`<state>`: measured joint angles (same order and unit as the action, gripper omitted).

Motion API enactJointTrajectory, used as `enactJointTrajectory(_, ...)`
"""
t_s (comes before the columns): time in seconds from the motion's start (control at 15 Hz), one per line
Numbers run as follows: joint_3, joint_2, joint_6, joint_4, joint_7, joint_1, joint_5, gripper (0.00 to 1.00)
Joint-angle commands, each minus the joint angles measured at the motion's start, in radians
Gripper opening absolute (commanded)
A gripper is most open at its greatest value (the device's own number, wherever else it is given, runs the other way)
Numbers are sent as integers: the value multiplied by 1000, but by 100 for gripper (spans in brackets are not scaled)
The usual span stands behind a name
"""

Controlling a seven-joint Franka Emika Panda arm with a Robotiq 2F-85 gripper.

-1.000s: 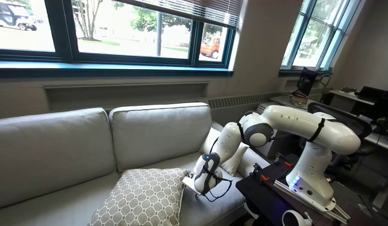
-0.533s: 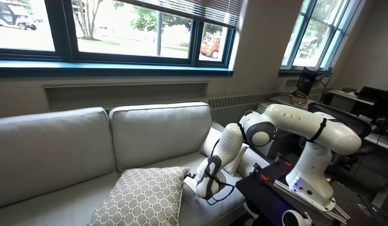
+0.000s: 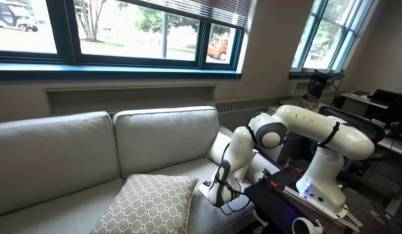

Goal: Move the small pillow to the right armrest, move the pillow in the middle of the sofa to the right

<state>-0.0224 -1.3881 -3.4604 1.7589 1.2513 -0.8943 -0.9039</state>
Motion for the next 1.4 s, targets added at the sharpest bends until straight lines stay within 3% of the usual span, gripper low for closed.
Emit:
enactJointTrajectory(0.0,42,59,0,25,29,-41,-7,100)
enactJointTrajectory(0.53,181,31,1,-136,69,-168,7,100)
enactJointTrajectory(0.73,191,-67,7,-271,95,-149,35,100)
enactJointTrajectory(0.93,130,-174,-6,-395,25,-76,18,100)
enactJointTrajectory(1.07,129,-100,7,-284,120,-58,119,100)
enactJointTrajectory(1.33,108,-107,8,-277,186,-20,205,100)
